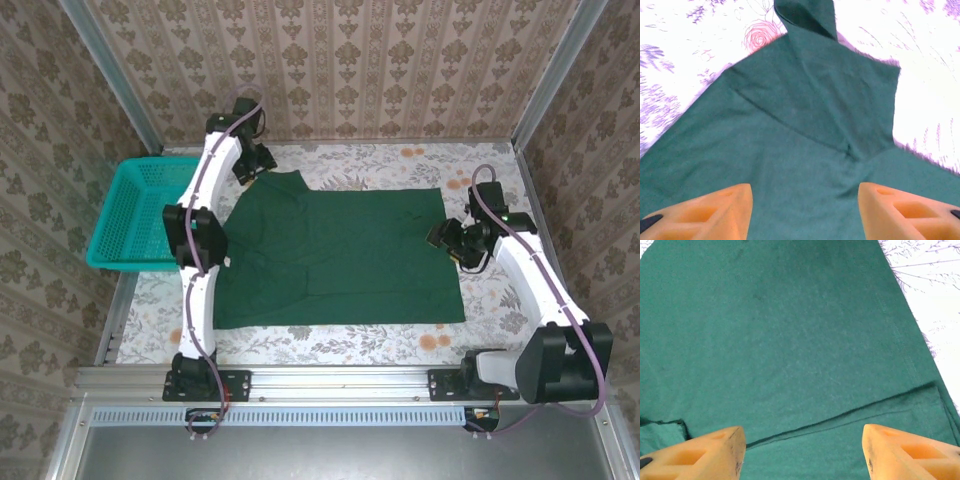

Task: Fold and stack the t-shirts

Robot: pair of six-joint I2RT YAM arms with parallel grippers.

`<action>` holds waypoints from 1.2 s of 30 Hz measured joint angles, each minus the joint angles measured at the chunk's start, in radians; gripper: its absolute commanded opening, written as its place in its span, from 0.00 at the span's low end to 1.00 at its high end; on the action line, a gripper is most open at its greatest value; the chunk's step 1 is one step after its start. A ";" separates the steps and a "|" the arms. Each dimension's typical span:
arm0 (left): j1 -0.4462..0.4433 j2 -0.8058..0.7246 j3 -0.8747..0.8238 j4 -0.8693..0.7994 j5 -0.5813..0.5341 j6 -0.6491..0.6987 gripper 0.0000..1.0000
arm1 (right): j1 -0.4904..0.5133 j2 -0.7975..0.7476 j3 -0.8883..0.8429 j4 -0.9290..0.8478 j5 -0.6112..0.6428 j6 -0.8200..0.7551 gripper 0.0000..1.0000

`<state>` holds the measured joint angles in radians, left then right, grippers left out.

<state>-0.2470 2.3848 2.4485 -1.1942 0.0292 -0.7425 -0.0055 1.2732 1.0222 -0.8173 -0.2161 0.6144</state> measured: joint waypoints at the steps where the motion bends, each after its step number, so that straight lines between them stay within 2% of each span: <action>1: 0.014 0.025 0.001 0.019 0.017 -0.016 0.59 | 0.002 0.011 0.000 0.012 0.005 0.002 0.65; 7: 0.087 0.161 0.009 0.155 0.092 -0.100 0.59 | 0.002 0.123 0.061 0.109 0.091 0.044 0.66; 13: 0.120 0.244 0.021 0.314 0.146 -0.188 0.57 | 0.002 0.380 0.242 0.218 0.163 0.087 0.62; 19: 0.134 0.282 0.063 0.433 0.189 -0.246 0.58 | -0.002 0.618 0.408 0.300 0.204 0.123 0.63; 25: 0.147 0.282 0.064 0.467 0.196 -0.253 0.58 | -0.026 0.776 0.567 0.309 0.242 0.127 0.63; 31: 0.163 0.290 0.064 0.470 0.196 -0.253 0.50 | -0.066 0.871 0.679 0.294 0.263 0.125 0.62; 36: 0.178 0.318 0.072 0.487 0.218 -0.252 0.50 | -0.079 0.959 0.779 0.267 0.261 0.114 0.59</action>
<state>-0.0692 2.7029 2.5202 -0.7071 0.2470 -0.9947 -0.0849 2.2318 1.8008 -0.5507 0.0452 0.7280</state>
